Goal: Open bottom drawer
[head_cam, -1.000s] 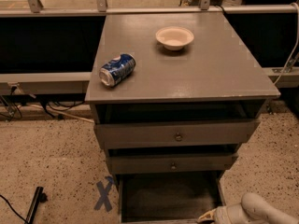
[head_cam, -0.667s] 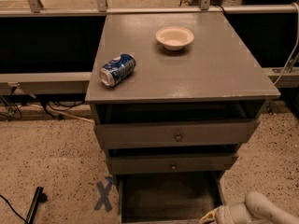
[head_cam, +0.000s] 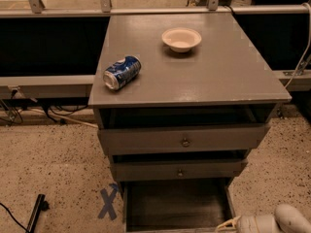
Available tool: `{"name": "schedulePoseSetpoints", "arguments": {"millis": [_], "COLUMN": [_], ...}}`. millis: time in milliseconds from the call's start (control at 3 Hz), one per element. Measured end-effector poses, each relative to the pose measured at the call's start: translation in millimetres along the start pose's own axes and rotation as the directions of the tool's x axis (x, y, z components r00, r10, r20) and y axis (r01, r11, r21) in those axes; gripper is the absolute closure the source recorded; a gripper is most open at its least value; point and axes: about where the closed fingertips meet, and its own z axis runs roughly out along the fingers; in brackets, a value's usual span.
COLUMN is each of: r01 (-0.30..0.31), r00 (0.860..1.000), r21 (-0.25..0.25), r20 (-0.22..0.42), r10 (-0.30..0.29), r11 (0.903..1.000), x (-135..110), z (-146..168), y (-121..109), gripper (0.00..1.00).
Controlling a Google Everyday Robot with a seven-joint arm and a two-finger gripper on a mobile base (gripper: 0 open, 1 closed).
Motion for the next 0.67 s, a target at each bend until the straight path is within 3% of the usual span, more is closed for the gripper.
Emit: {"name": "schedulePoseSetpoints", "arguments": {"millis": [333,667], "r01": [0.031,0.029], "r00": [0.999,0.999], "r21": [0.124,0.112], "r20": [0.014,0.018], "r10": [-0.033,-0.031], "r11": [0.9919,0.9933], "x": [-20.2,-19.8], "z": [-35.1,-29.9], "y": [-7.3,-6.7], "gripper": [0.5,0.27]}}
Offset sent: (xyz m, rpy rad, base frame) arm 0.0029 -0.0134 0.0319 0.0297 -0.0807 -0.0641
